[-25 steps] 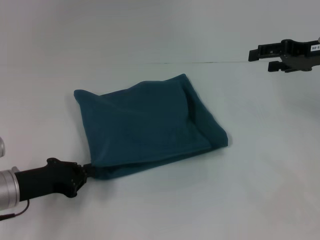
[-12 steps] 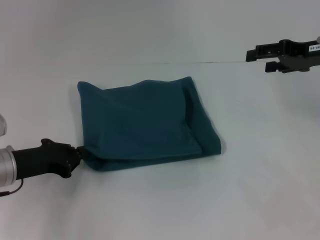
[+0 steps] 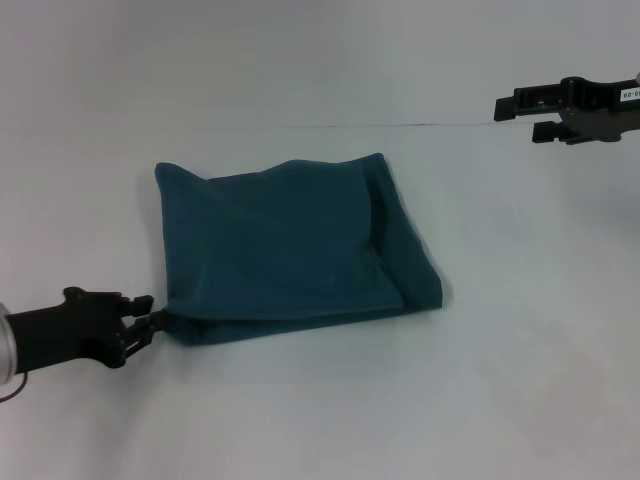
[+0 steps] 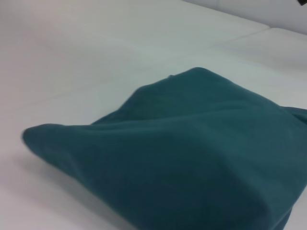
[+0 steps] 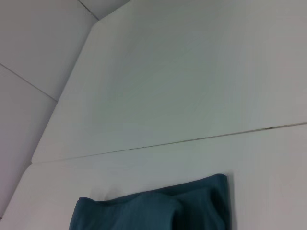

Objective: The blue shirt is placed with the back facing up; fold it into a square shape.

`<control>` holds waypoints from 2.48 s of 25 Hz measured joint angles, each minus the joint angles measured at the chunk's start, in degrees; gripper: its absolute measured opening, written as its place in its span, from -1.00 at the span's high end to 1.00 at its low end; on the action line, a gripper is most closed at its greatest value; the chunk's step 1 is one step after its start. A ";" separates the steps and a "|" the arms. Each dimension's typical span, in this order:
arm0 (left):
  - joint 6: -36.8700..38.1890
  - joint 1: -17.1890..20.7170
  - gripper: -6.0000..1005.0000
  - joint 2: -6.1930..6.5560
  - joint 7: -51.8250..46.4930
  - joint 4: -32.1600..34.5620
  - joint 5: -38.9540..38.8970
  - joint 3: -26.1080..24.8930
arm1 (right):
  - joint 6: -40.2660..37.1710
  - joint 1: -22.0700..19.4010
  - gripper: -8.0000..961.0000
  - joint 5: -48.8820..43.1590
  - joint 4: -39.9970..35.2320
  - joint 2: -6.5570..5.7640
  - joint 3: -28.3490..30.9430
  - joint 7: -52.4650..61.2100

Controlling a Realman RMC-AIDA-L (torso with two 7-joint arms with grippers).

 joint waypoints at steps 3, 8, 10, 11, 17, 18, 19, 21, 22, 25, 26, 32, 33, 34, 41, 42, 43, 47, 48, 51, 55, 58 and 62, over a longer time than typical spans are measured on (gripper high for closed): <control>0.48 1.50 0.66 -0.27 -0.57 1.69 -0.48 -0.99 | 0.08 0.32 -0.75 -0.04 0.00 -0.02 -0.31 0.00; 4.67 1.07 0.43 0.01 -4.48 1.14 -1.44 -8.68 | -0.67 1.22 -0.75 -0.25 0.27 0.20 -2.58 0.04; 7.04 0.35 0.36 0.25 -9.34 0.80 -2.86 -12.10 | -1.21 1.80 -0.75 -0.21 0.97 0.54 -3.66 0.07; 7.79 0.04 0.33 0.32 -12.00 0.76 -3.47 -13.11 | -1.36 2.10 -0.75 -0.15 1.44 0.75 -4.10 0.07; 8.93 -3.75 0.28 1.88 -37.00 -1.75 -6.16 -14.51 | -0.15 3.99 -0.75 -0.20 4.00 4.05 -7.47 -0.31; 9.33 -4.60 0.28 2.38 -40.41 -2.82 -6.93 -14.62 | 1.07 4.17 -0.75 -0.22 4.34 4.87 -8.36 -0.22; 9.73 -5.19 0.28 2.77 -42.86 -3.68 -7.74 -14.72 | 1.91 4.34 -0.75 -0.22 4.74 5.37 -8.78 -0.11; 10.15 -5.94 0.27 3.14 -45.72 -4.65 -9.47 -15.05 | 4.62 4.75 -0.75 -0.23 6.11 6.54 -9.37 -0.01; 10.14 -6.11 0.26 3.24 -46.83 -4.84 -10.38 -15.23 | 6.18 4.92 -0.75 -0.25 6.92 7.17 -9.50 -0.01; 9.66 -6.24 0.26 3.27 -48.71 -5.31 -12.97 -15.52 | 10.94 5.04 -0.75 -0.27 8.50 8.73 -10.04 0.00; 9.61 -6.19 0.26 3.29 -48.89 -5.51 -13.70 -15.81 | 12.52 5.04 -0.75 -0.29 9.00 9.39 -10.50 0.00; 9.30 -5.96 0.26 3.37 -48.80 -6.77 -16.91 -18.85 | 18.62 5.03 -0.75 -0.05 11.95 11.17 -12.68 0.00; 9.21 -5.96 0.26 3.39 -48.73 -6.86 -17.07 -18.98 | 19.13 5.03 -0.75 0.06 12.08 11.39 -12.70 0.00; 8.91 -5.96 0.26 3.42 -48.70 -6.94 -17.11 -19.13 | 19.78 5.01 -0.75 0.18 12.17 11.75 -12.61 0.00; 6.93 -5.99 0.26 3.47 -48.27 -7.09 -17.23 -20.33 | 22.40 4.88 -0.75 5.28 15.32 12.38 -12.89 -1.41; 6.59 -5.92 0.26 3.47 -48.12 -7.21 -17.25 -20.59 | 22.59 4.82 -0.75 5.85 15.56 12.39 -12.90 -1.76; 6.37 -5.83 0.26 3.47 -48.07 -7.30 -17.25 -20.81 | 22.81 4.82 -0.75 6.09 15.78 12.39 -12.90 -1.89; 5.72 -5.80 0.26 3.50 -48.02 -7.78 -17.38 -23.96 | 24.28 5.06 -0.75 6.32 17.16 12.54 -12.93 -2.07; 5.66 -5.90 0.26 3.56 -48.03 -8.02 -17.54 -25.03 | 24.64 5.19 -0.75 6.32 17.41 12.64 -12.94 -2.07; 5.66 -6.03 0.26 3.88 -48.18 -8.90 -18.60 -26.22 | 25.66 5.78 -0.75 6.33 18.49 12.83 -13.06 -2.11; 5.70 -5.83 0.26 4.05 -48.11 -9.41 -20.48 -26.48 | 27.28 6.60 -0.75 6.49 19.97 12.96 -13.35 -2.54; 5.72 -5.74 0.26 4.06 -48.07 -9.43 -20.80 -26.50 | 27.85 7.07 -0.74 7.73 20.91 13.01 -13.35 -3.80; 5.72 -5.72 0.26 4.08 -48.06 -9.44 -20.85 -26.53 | 28.08 7.59 -0.74 8.67 21.61 13.05 -13.35 -4.76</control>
